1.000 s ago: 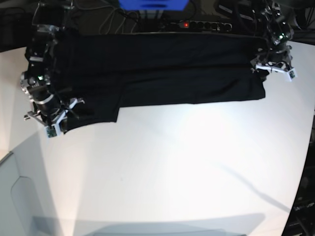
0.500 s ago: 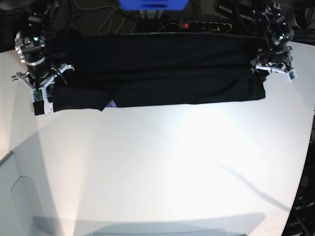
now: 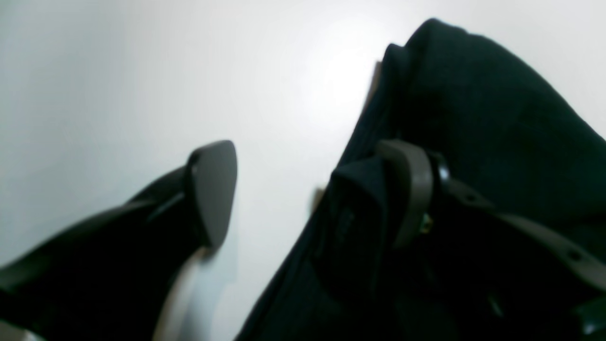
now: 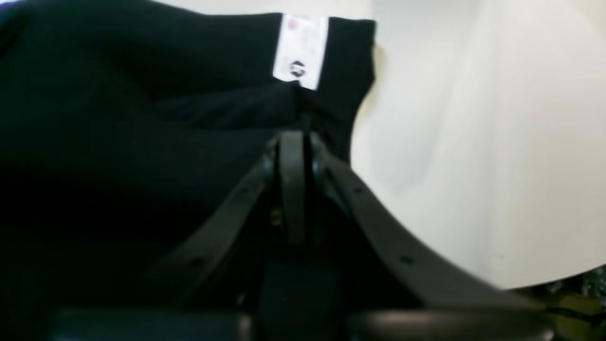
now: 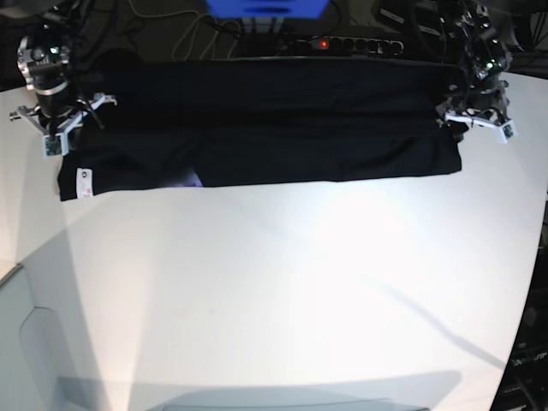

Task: Fold the T-shirt properly

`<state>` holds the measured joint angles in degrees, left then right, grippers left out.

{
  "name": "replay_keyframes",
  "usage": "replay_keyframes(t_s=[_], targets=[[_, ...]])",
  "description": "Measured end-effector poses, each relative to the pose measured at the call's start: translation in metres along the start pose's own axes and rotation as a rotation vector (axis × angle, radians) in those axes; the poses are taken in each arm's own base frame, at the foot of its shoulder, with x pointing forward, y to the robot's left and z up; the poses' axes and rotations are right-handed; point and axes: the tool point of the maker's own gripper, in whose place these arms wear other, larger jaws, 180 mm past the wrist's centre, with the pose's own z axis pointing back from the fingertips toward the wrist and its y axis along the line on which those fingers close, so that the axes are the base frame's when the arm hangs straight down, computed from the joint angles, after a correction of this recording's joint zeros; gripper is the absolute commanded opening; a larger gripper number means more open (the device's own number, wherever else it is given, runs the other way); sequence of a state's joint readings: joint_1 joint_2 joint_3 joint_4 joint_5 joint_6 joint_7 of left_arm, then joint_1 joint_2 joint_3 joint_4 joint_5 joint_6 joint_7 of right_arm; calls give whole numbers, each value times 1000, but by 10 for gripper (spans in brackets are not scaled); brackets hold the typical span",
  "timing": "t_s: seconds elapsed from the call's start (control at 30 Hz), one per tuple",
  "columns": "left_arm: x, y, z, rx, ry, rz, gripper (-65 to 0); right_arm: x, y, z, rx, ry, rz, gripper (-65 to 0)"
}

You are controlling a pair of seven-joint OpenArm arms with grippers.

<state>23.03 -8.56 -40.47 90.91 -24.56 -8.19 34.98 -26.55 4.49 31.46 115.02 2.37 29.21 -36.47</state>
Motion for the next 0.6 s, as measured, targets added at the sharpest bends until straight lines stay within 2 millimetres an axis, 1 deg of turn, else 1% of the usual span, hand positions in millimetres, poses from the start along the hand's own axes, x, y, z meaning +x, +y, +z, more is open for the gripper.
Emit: replay_keyframes(t_s=[0.23,0.33,0.47,0.6], targets=[[-1,1,1,3,2,0,-211,-1,0,-1,2,-1,-3,-650],[-1,1,1,2,2,0,-210,-9,2,-15,16,25,-40,-650],[-1,2,1,5,2,-1,-210,-10,4,-32,34,28,-74,-650],[-1,2,1,5,3,-1,-210,-15,10,-43,73,46,-75,-650]])
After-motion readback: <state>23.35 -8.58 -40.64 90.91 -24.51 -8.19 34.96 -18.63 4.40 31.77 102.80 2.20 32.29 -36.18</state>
